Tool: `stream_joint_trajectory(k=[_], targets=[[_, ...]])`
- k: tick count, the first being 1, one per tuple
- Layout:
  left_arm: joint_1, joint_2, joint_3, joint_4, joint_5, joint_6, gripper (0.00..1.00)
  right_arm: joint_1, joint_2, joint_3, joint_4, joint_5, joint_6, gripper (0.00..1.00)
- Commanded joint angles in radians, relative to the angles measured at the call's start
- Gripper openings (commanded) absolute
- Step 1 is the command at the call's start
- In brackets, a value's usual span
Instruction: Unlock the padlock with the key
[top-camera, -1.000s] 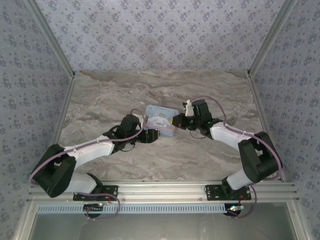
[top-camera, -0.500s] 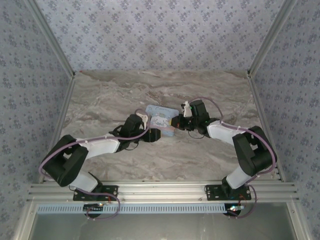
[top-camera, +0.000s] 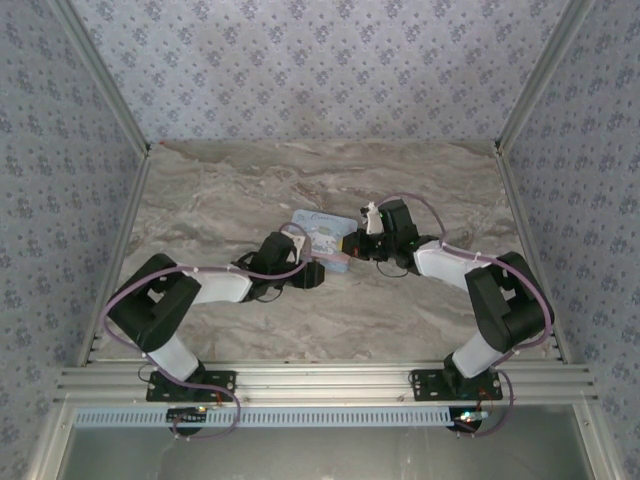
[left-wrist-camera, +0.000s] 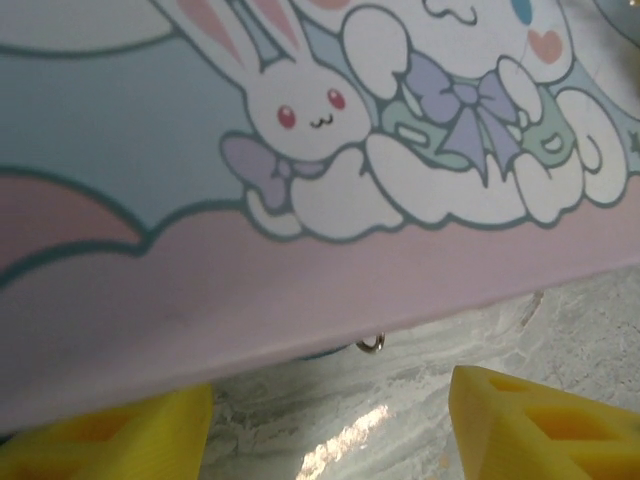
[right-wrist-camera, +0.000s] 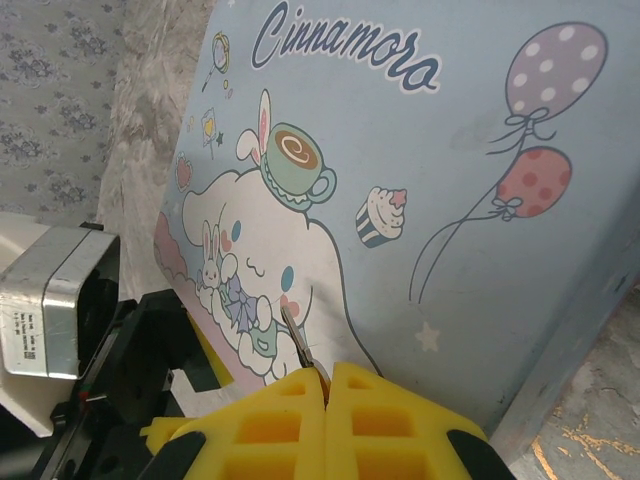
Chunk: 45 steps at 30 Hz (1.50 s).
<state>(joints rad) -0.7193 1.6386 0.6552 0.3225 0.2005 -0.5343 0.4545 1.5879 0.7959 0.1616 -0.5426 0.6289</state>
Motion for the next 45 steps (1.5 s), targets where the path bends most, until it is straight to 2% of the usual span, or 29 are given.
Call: stream_joint_trajectory(k=[1,8,28,45], targets=[[-0.012,0.018,0.026,0.052,-0.041,0.03,0.63,0.004,0.021,0.003,-0.075,0.054,-0.032,0.0],[-0.037,0.048,0.044,0.058,-0.091,0.046,0.6,0.008,0.024,0.002,-0.073,0.059,-0.036,0.0],[-0.081,0.091,0.088,0.069,-0.183,-0.022,0.4,0.016,0.03,0.0,-0.063,0.055,-0.033,0.0],[-0.084,0.107,0.106,0.075,-0.202,-0.083,0.3,0.02,0.028,0.0,-0.065,0.055,-0.035,0.0]])
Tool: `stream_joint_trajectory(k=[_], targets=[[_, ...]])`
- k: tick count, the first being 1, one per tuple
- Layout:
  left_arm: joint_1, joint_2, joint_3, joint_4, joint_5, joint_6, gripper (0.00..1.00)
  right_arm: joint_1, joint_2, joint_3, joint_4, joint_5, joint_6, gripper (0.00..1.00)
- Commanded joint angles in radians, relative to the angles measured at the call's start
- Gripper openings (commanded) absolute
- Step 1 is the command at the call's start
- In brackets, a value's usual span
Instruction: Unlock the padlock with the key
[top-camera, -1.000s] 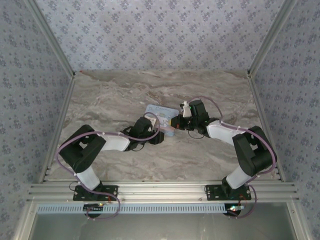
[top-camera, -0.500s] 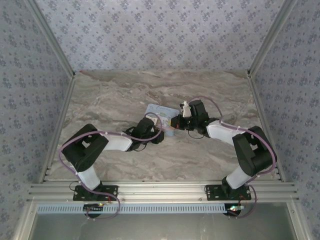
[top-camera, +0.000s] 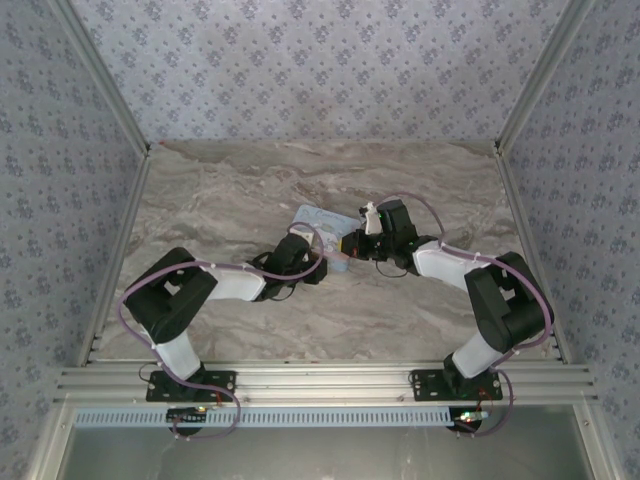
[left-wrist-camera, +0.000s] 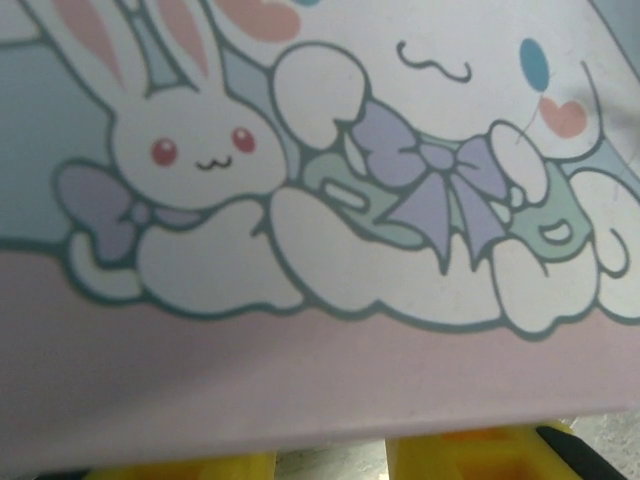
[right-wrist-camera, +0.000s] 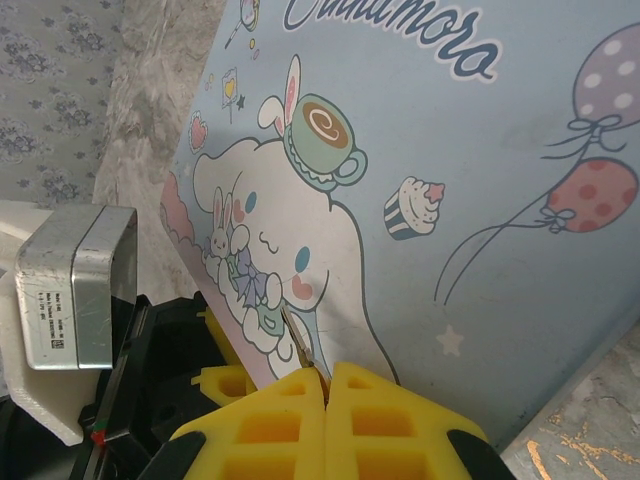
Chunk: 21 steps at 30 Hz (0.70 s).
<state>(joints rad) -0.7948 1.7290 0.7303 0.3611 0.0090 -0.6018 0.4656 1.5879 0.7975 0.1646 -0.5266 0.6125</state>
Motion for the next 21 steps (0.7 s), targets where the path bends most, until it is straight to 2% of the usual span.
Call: stream_joint_trajectory(k=[1,11,21], targets=[[-0.009,0.017,0.032,0.036,-0.009,-0.017,0.29,0.009,0.027,-0.001,-0.068,0.038,-0.017,0.0],[-0.009,-0.004,0.034,0.039,0.033,-0.053,0.25,-0.002,-0.034,-0.01,0.012,0.002,-0.019,0.0],[-0.009,-0.035,0.054,-0.043,0.125,-0.182,0.22,-0.036,-0.295,-0.131,0.009,0.066,-0.166,0.0]])
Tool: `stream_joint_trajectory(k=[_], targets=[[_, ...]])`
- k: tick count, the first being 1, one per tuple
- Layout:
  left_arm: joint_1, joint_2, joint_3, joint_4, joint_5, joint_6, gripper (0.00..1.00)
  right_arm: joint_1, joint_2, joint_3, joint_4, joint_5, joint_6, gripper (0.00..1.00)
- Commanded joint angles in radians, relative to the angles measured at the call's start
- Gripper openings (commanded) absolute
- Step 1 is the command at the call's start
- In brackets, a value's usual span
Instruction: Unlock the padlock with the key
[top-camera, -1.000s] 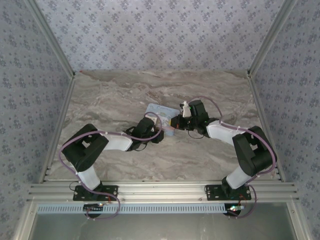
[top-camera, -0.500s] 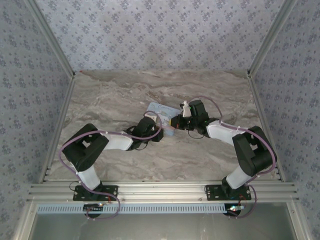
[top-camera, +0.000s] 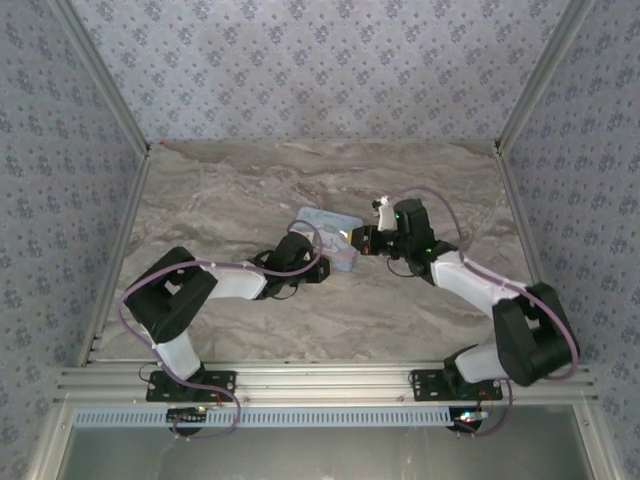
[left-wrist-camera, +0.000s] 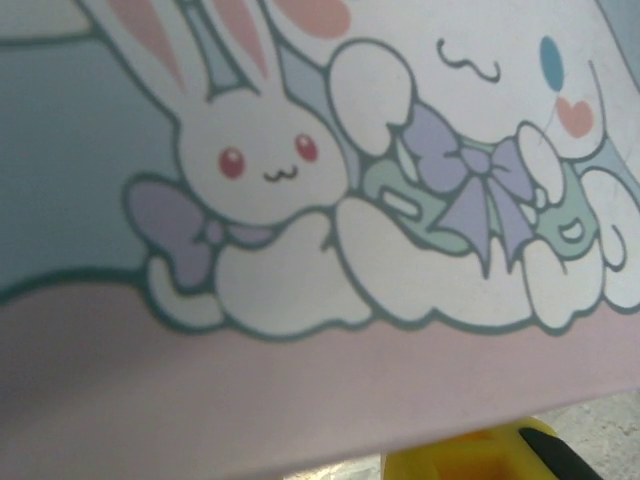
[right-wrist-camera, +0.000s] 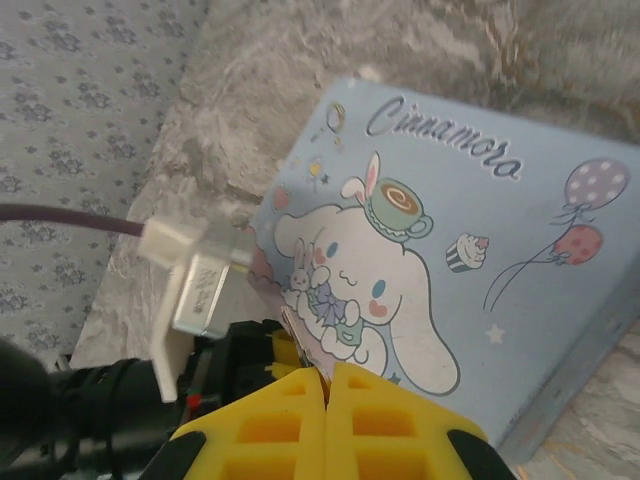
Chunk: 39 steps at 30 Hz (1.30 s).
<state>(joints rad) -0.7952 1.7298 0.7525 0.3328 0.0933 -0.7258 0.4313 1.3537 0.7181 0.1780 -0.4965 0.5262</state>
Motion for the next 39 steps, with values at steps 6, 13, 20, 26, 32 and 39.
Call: stream_joint_trajectory(k=[6,13,20,26,32,39], targets=[[-0.008,-0.062,0.054,-0.081,0.062,-0.151,0.21,0.028,-0.196,-0.228,0.106,0.095,-0.097,0.0],[-0.008,-0.058,0.075,-0.078,0.112,-0.244,0.2,0.098,-0.239,-0.409,0.301,0.16,-0.109,0.0],[-0.009,-0.053,0.087,-0.086,0.112,-0.272,0.2,0.127,-0.153,-0.512,0.488,0.195,-0.132,0.0],[-0.007,-0.04,0.088,-0.063,0.119,-0.301,0.19,0.14,0.013,-0.54,0.717,0.182,-0.099,0.0],[-0.007,-0.042,0.092,-0.061,0.129,-0.318,0.19,0.184,0.181,-0.536,0.894,0.227,-0.078,0.0],[-0.008,-0.046,0.091,-0.069,0.134,-0.325,0.19,0.185,0.413,-0.551,1.174,0.247,0.016,0.0]])
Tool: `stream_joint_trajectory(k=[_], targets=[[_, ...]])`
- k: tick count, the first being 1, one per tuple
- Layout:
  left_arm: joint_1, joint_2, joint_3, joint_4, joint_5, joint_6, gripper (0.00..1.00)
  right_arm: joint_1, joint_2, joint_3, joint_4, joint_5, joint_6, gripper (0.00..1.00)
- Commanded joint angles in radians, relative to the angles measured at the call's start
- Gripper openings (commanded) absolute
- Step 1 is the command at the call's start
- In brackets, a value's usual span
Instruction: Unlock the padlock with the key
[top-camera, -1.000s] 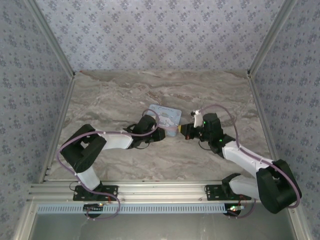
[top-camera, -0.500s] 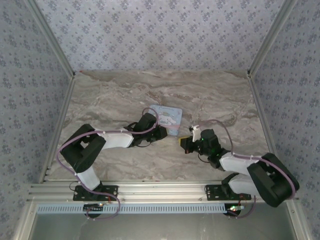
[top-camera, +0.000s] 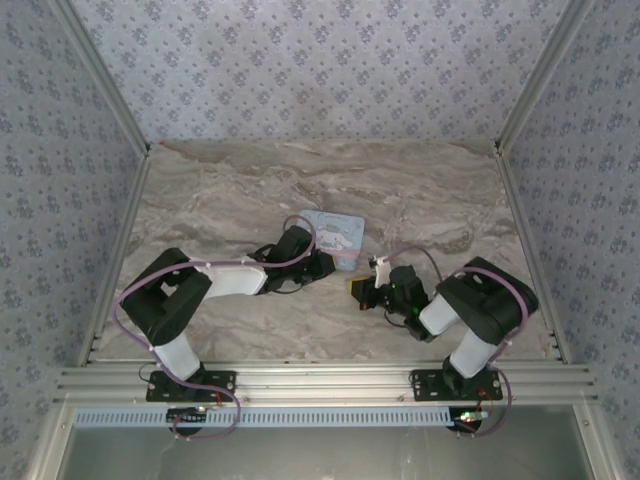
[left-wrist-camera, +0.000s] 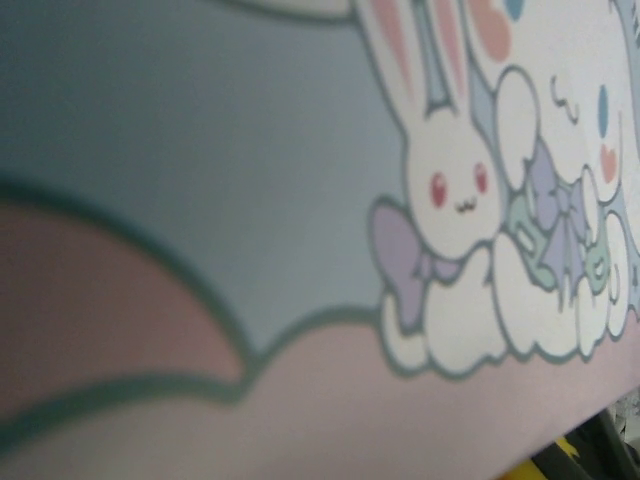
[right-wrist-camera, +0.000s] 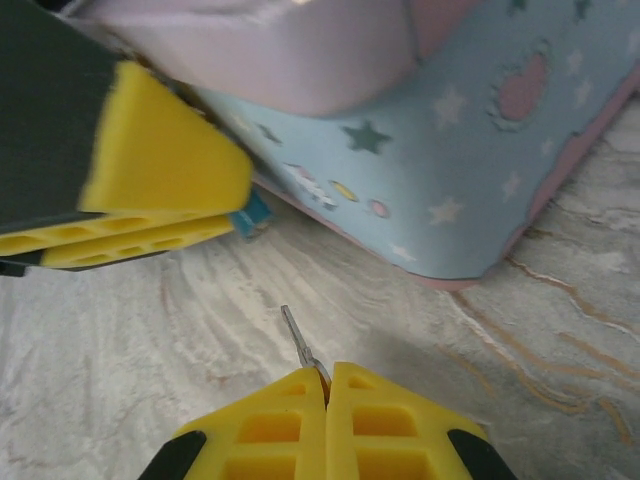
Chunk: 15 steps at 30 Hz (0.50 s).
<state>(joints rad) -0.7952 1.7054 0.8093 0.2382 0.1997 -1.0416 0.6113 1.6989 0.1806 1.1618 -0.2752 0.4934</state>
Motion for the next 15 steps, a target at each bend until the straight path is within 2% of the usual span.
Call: stream_joint_trajectory(k=[1,15], targets=[[-0.007,-0.023,0.034,0.021,0.026,-0.009,0.19,0.005,0.106,-0.013,0.235,0.028,0.059,0.0],[-0.008,-0.021,0.047,0.011,0.03,-0.018,0.19,0.005,0.143,0.032,0.203,0.016,0.073,0.0]])
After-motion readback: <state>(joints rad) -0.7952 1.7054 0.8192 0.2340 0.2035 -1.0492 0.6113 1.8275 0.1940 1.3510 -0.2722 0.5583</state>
